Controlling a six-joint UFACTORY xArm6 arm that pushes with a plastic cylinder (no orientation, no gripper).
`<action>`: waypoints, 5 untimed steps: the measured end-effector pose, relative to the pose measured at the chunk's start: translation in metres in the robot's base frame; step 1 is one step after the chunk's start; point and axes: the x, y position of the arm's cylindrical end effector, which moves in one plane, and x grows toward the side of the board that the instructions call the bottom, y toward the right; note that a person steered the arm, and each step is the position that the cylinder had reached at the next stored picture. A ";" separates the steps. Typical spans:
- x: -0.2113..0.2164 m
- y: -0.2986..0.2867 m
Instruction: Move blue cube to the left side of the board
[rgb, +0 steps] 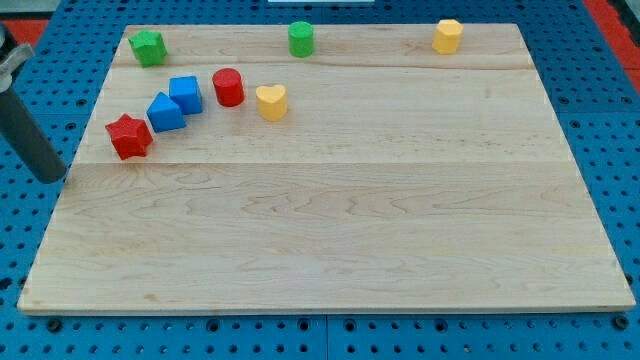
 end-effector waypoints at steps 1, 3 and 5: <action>-0.041 0.001; -0.093 0.002; -0.109 0.098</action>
